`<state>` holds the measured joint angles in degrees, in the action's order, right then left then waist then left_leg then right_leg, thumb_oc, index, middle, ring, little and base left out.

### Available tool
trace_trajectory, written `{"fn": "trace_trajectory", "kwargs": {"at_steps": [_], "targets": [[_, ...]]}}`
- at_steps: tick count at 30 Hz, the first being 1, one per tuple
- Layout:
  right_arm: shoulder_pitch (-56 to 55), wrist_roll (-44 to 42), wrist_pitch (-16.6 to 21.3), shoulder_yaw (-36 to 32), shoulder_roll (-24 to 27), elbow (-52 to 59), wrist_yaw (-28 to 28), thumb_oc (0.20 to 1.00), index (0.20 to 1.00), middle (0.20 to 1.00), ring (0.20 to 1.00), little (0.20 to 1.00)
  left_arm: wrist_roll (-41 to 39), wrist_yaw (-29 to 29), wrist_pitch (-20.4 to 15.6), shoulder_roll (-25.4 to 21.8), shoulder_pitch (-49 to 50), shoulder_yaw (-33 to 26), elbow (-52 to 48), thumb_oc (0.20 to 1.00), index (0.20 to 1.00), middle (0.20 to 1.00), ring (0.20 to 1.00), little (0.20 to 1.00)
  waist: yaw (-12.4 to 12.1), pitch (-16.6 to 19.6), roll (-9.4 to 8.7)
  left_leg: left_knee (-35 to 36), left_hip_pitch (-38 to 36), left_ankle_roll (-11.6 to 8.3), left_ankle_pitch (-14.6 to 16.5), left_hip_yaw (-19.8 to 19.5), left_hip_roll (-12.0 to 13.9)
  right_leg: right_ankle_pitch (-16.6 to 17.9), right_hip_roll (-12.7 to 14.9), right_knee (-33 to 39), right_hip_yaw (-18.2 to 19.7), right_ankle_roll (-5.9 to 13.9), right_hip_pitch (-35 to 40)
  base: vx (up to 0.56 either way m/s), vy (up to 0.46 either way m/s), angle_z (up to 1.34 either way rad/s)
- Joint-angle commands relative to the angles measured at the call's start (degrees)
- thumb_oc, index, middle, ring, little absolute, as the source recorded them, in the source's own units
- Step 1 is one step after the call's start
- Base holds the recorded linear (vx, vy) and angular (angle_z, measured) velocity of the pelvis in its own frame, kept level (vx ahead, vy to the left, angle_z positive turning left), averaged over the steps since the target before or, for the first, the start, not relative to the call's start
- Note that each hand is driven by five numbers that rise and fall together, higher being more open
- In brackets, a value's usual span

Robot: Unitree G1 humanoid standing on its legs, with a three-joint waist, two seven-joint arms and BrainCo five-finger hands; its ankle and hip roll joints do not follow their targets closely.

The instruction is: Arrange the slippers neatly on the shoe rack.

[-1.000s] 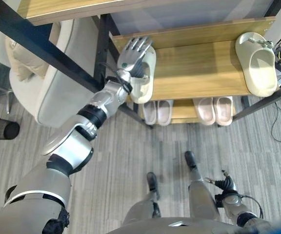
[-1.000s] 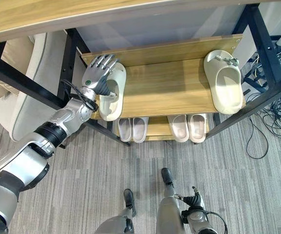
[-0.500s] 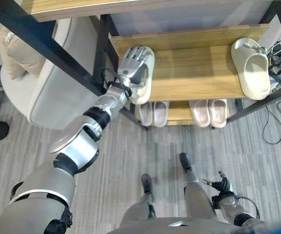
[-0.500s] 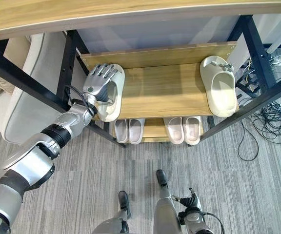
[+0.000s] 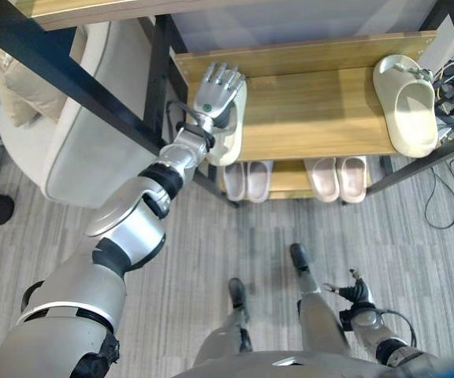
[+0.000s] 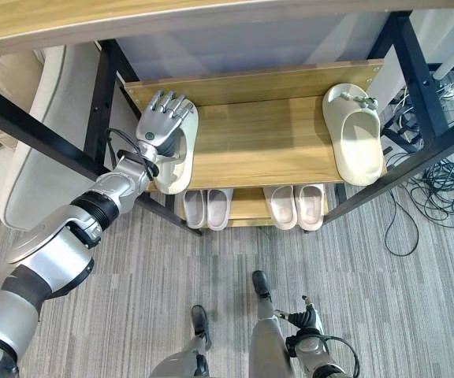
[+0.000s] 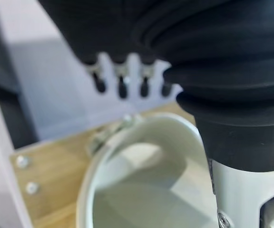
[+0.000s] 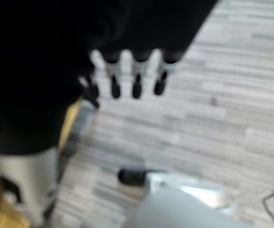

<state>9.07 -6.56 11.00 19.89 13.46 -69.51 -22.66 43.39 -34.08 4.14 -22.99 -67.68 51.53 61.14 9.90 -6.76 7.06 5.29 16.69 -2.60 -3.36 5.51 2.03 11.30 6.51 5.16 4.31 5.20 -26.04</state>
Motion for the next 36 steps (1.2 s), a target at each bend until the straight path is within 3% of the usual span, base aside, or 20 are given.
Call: {"fn": "trace_trajectory", "kwargs": {"at_steps": [1, 5, 18, 25, 36], "targets": [[2.47, -1.01, 1.24, 0.86, -0.37, -0.17, -0.27, 1.0, 1.0, 1.0, 1.0, 1.0, 2.54, -1.23, 2.77, -1.77, -7.96, -1.98, 6.97, 0.225, 0.225, 0.225, 0.225, 0.225, -0.11, -2.9, 0.13, -0.29, 2.61, -4.11, -0.03, -4.24, 2.42, -5.61, 2.98, -2.8, -2.11, 5.65, 1.57, 0.0, 0.0, 0.0], [3.18, -0.92, 1.84, 1.65, -0.52, 0.3, -0.9, 1.0, 1.0, 1.0, 1.0, 1.0, 7.2, -0.34, 4.68, -0.27, -7.87, 0.41, 8.05, 0.2, 0.2, 0.2, 0.2, 0.2, -0.09, -3.6, 0.09, -0.29, 3.28, -4.06, -0.11, -4.1, 2.49, -5.57, 2.73, -2.79, -2.09, 5.56, 1.05, -0.01, -0.003, -0.07], [3.11, -0.91, 2.1, 2.39, 0.08, 1.19, -0.21, 1.0, 1.0, 1.0, 1.0, 1.0, 10.67, 1.8, 3.73, 3.06, -10.6, 3.13, 6.99, 0.2, 0.2, 0.2, 0.2, 0.2, 0.64, -4.25, -0.05, -0.29, 4.71, -4.22, -0.39, -3.94, 2.68, -5.35, 2.49, -2.98, -1.69, 5.31, -0.79, 0.0, -0.01, 0.01], [4.25, -0.14, 1.31, 2.12, 0.91, 0.78, -0.7, 1.0, 1.0, 1.0, 1.0, 1.0, 11.68, -2.35, 3.9, 5.17, -13.42, 2.65, -0.64, 0.2, 0.2, 0.2, 0.2, 0.2, 0.82, -4.5, 1.06, -0.29, 4.16, -4.3, -0.06, -3.47, 2.86, -6.0, 2.26, -3.66, -0.93, 5.25, -0.97, 0.0, -0.007, -0.02], [3.75, -0.66, 0.78, 0.62, 1.83, -1.35, -1.41, 1.0, 1.0, 1.0, 1.0, 1.0, 11.87, -3.62, 3.74, 7.29, -15.45, 1.96, -4.19, 0.2, 0.2, 0.2, 0.2, 0.2, 1.93, -4.77, 3.0, -0.29, 3.92, -4.25, 0.11, -2.12, 2.87, -6.15, 1.97, -4.09, 0.34, 5.21, -2.06, 0.0, -0.005, -0.07]]}}
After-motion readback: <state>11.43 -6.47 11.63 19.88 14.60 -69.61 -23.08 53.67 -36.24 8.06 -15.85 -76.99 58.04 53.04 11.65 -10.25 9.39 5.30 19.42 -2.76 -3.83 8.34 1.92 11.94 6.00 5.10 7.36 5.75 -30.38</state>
